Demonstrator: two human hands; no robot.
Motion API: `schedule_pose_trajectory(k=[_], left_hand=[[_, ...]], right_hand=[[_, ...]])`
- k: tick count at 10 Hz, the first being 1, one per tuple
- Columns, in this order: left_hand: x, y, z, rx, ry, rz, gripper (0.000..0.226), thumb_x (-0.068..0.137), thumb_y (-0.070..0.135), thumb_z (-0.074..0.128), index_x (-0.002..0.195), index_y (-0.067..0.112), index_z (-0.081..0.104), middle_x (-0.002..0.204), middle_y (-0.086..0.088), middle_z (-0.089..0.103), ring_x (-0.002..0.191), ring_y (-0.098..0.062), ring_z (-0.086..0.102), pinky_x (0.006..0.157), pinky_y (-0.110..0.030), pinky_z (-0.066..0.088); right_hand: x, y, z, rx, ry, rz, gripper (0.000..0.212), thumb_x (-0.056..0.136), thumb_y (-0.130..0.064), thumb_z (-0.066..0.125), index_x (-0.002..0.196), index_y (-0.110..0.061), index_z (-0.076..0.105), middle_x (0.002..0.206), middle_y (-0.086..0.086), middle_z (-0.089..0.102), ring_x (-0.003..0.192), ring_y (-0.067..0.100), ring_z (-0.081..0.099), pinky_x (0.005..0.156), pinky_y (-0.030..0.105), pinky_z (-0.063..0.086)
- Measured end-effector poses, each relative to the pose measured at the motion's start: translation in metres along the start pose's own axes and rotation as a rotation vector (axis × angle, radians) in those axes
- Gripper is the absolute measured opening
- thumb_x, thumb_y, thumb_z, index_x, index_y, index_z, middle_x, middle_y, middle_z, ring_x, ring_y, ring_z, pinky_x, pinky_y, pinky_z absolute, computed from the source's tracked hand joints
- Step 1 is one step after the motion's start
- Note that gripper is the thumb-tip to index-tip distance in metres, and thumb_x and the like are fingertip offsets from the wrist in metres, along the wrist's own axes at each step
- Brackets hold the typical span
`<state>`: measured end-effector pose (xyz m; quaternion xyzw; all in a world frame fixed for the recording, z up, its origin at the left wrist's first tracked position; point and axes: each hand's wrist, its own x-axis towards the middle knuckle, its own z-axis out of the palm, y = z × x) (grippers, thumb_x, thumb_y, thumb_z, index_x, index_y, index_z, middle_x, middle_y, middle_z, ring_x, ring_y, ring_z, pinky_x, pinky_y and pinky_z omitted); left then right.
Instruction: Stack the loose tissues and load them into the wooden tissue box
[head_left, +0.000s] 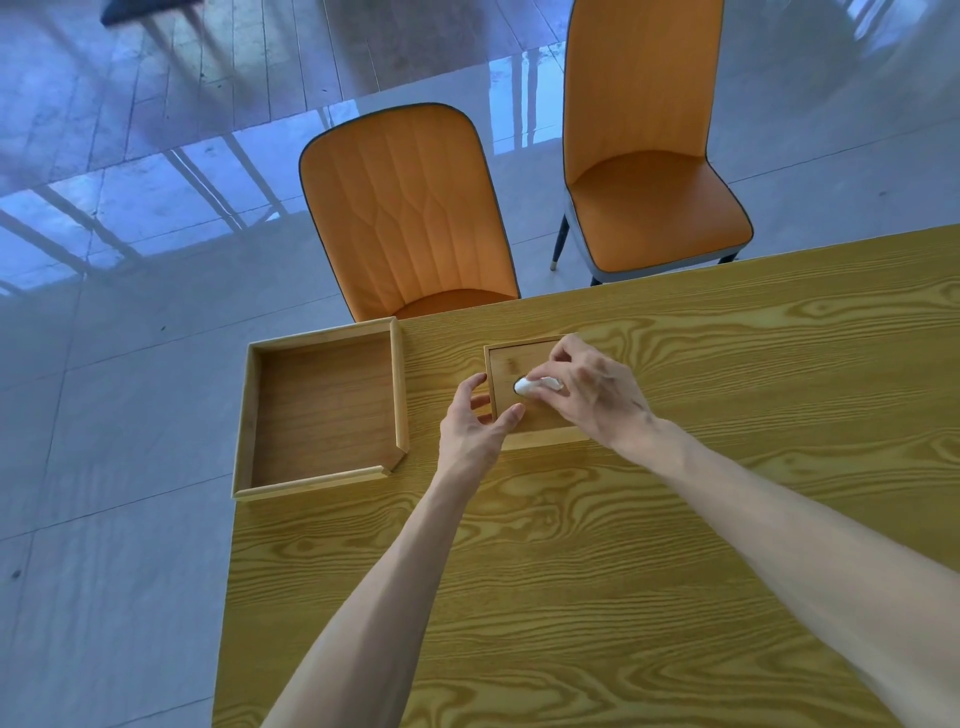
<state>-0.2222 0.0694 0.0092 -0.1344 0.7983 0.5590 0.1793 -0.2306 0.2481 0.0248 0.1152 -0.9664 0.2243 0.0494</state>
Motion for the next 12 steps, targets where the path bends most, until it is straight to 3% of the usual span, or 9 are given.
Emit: schedule_pose_trajectory(k=[1,3,5,6,7,9,10,11,12], left_hand=[[0.000,0.000,0.000,0.000,-0.002,-0.003,0.070,0.084,0.031,0.079,0.144,0.032,0.044,0.129,-0.001,0.060,0.106,-0.018,0.063,0.088,-0.038,0.058],[0.001,-0.001,0.000,0.001,-0.008,-0.001,0.071,0.083,0.030,0.080,0.145,0.029,0.043,0.132,-0.003,0.060,0.109,-0.019,0.063,0.091,-0.039,0.057],[0.002,-0.002,0.000,0.000,-0.004,-0.013,0.072,0.083,0.032,0.080,0.145,0.030,0.043,0.131,-0.002,0.059,0.111,-0.019,0.062,0.089,-0.034,0.055],[0.001,-0.002,0.000,0.000,-0.012,-0.036,0.071,0.083,0.034,0.079,0.145,0.029,0.043,0.132,-0.003,0.060,0.114,-0.020,0.061,0.087,-0.031,0.053],[0.002,-0.002,0.001,0.008,-0.003,-0.033,0.071,0.083,0.035,0.079,0.145,0.028,0.044,0.131,-0.005,0.061,0.115,-0.021,0.061,0.087,-0.032,0.053],[-0.002,-0.002,0.003,0.019,0.008,-0.048,0.072,0.083,0.034,0.079,0.145,0.028,0.043,0.130,-0.004,0.061,0.104,-0.017,0.062,0.066,-0.018,0.046],[0.000,-0.004,0.005,0.028,0.009,-0.047,0.072,0.084,0.035,0.078,0.145,0.029,0.043,0.130,-0.004,0.061,0.102,-0.016,0.062,0.065,-0.018,0.045],[-0.002,-0.002,0.002,0.049,0.005,-0.058,0.072,0.084,0.035,0.078,0.146,0.029,0.042,0.131,-0.003,0.060,0.102,-0.016,0.061,0.066,-0.017,0.045],[-0.002,0.001,0.003,0.068,-0.001,-0.080,0.072,0.086,0.036,0.076,0.148,0.029,0.039,0.135,-0.005,0.058,0.106,-0.019,0.062,0.085,-0.032,0.054]], right_hand=[[-0.001,-0.002,0.006,0.053,0.029,0.053,0.023,0.086,-0.041,0.070,0.095,-0.021,0.078,0.095,0.002,0.058,0.076,0.013,0.057,0.053,0.024,0.049],[-0.009,0.003,0.014,0.364,0.100,0.252,0.026,0.094,-0.039,0.060,0.104,-0.016,0.069,0.112,0.004,0.052,0.079,0.009,0.059,0.068,0.027,0.055],[-0.011,0.002,0.012,0.484,0.112,0.231,0.023,0.095,-0.034,0.060,0.106,-0.015,0.065,0.112,0.003,0.053,0.085,0.011,0.059,0.073,0.024,0.054],[-0.014,0.003,0.009,0.485,0.067,0.235,0.033,0.092,-0.041,0.063,0.115,-0.018,0.066,0.114,0.001,0.052,0.085,0.005,0.056,0.075,0.022,0.053],[-0.013,0.001,0.005,0.432,0.050,0.227,0.033,0.086,-0.040,0.071,0.110,-0.017,0.073,0.109,0.001,0.054,0.079,0.004,0.055,0.075,0.021,0.052],[-0.012,-0.005,0.009,0.591,0.110,0.361,0.025,0.085,-0.028,0.075,0.103,-0.010,0.077,0.110,0.007,0.055,0.083,0.002,0.054,0.069,0.001,0.042],[-0.014,-0.006,0.009,0.770,0.119,0.413,0.016,0.082,-0.030,0.077,0.096,-0.022,0.076,0.114,0.007,0.054,0.096,0.011,0.056,0.074,0.006,0.045],[-0.015,-0.006,0.007,0.864,0.111,0.427,0.012,0.078,-0.038,0.077,0.089,-0.036,0.073,0.119,0.002,0.054,0.105,0.011,0.055,0.076,0.009,0.046],[-0.017,-0.005,0.005,0.842,0.114,0.420,0.019,0.083,-0.043,0.073,0.100,-0.035,0.072,0.122,-0.004,0.056,0.102,0.003,0.057,0.076,0.013,0.048]])
